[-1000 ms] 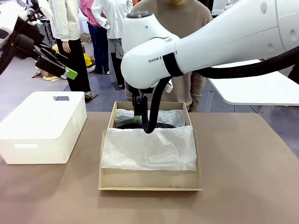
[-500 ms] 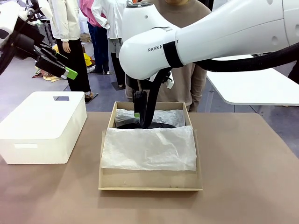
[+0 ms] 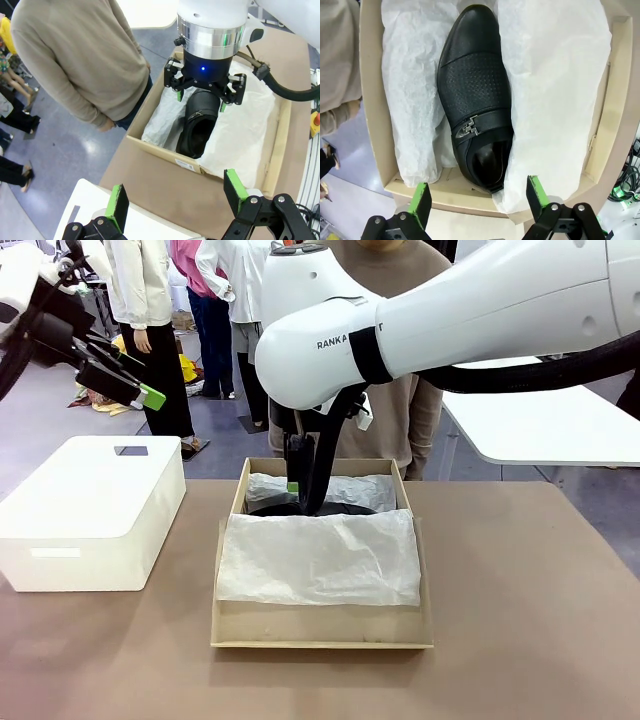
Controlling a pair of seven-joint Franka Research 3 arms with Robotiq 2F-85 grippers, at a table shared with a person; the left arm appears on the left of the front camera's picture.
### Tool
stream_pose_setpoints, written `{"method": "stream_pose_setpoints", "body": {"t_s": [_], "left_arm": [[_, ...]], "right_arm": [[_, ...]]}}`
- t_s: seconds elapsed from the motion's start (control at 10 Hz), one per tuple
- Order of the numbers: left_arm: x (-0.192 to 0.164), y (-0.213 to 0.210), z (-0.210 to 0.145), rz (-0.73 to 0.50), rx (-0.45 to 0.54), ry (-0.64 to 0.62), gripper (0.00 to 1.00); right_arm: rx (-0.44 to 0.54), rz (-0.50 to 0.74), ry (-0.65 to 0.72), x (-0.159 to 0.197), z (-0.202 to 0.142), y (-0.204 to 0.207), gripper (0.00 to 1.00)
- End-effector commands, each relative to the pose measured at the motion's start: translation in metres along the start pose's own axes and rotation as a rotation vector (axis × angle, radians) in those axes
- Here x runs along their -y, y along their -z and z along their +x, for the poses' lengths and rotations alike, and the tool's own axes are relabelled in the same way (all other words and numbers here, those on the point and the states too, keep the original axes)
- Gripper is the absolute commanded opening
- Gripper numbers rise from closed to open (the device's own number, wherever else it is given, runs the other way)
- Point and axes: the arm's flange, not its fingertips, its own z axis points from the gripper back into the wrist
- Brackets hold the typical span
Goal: Pack the shoes into the box.
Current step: Close the Shoes Box.
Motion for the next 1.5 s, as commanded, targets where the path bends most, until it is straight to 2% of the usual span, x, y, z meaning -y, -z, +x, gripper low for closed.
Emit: {"method": "stream_pose_setpoints", "body": {"t_s": [0.0, 0.2, 0.4, 0.6, 0.7, 0.9, 1.1, 1.3, 1.4], "left_arm": [[-0.002, 0.0, -0.001, -0.015, 0.012, 0.008, 1.0], [-0.002, 0.0, -0.001, -0.015, 0.012, 0.008, 1.0], [-0.002, 0.0, -0.001, -0.015, 0.012, 0.008, 1.0], [-0.002, 0.0, -0.001, -0.015, 0.012, 0.008, 1.0], [-0.002, 0.0, -0.001, -0.015, 0.012, 0.008, 1.0], [-0.002, 0.0, -0.001, -0.015, 0.012, 0.008, 1.0], [-0.002, 0.0, -0.001, -0.015, 0.012, 0.008, 1.0], [-0.002, 0.0, -0.001, -0.015, 0.012, 0.008, 1.0], [-0.002, 0.0, -0.001, -0.015, 0.012, 0.008, 1.0]], "right_arm": [[-0.001, 0.002, 0.0, 0.0, 0.0, -0.001, 1.0], [0.003, -0.006, -0.179, 0.006, 0.02, -0.02, 1.0], [0.059, -0.008, -0.382, 0.007, 0.052, -0.041, 1.0], [0.066, -0.011, -0.573, 0.005, 0.093, -0.067, 1.0], [0.065, -0.028, -0.683, 0.004, 0.115, -0.075, 1.0], [0.017, -0.114, -0.989, 0.005, 0.164, -0.085, 1.0], [0.009, -0.156, -1.173, 0.007, 0.201, -0.086, 1.0], [-0.003, -0.177, -1.235, 0.007, 0.222, -0.084, 1.0], [-0.019, -0.174, -1.159, 0.009, 0.223, -0.079, 1.0]]}}
